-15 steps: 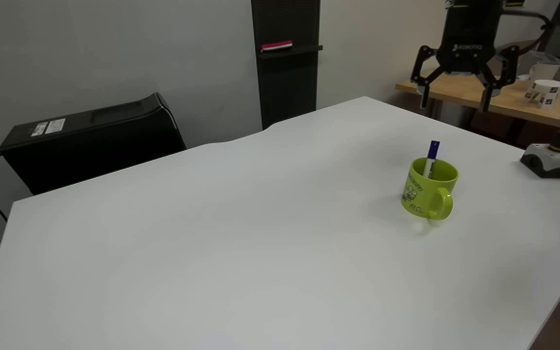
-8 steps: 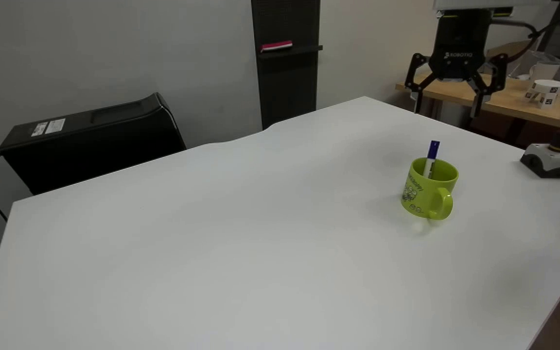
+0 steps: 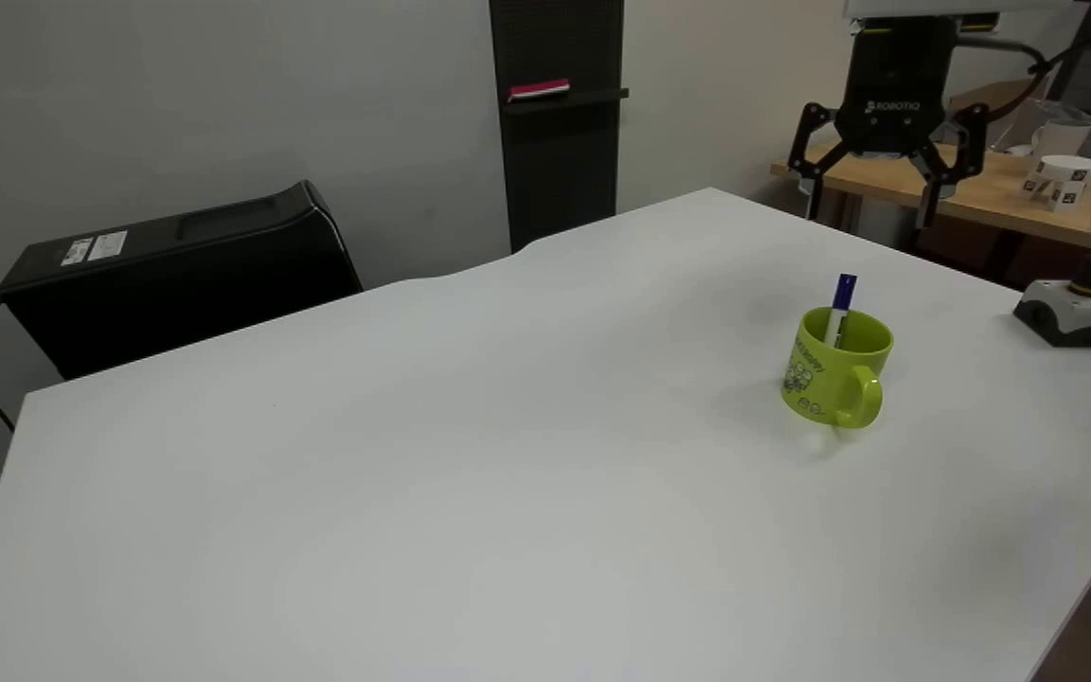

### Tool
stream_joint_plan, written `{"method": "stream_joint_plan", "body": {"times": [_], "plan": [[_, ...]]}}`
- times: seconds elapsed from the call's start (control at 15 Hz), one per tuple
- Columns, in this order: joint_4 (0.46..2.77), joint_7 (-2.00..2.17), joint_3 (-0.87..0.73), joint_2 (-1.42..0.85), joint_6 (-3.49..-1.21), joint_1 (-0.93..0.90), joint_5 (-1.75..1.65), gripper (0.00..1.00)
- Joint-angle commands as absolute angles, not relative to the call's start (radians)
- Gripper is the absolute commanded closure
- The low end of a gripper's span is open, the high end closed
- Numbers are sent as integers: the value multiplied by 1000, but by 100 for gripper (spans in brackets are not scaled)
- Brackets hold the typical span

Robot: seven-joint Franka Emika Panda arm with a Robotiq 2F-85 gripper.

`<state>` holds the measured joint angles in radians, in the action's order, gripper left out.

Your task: Take the blue marker out of the yellow mug

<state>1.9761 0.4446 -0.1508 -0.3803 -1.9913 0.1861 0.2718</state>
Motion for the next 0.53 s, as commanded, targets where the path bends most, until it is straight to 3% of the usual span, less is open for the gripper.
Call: {"method": "stream_joint_plan", "body": {"times": [0.0,0.47], "plan": [[1962,461,-167,-400,-1990,168,267,0],[1927,485,-174,-476,-2010,158,257,0]]}}
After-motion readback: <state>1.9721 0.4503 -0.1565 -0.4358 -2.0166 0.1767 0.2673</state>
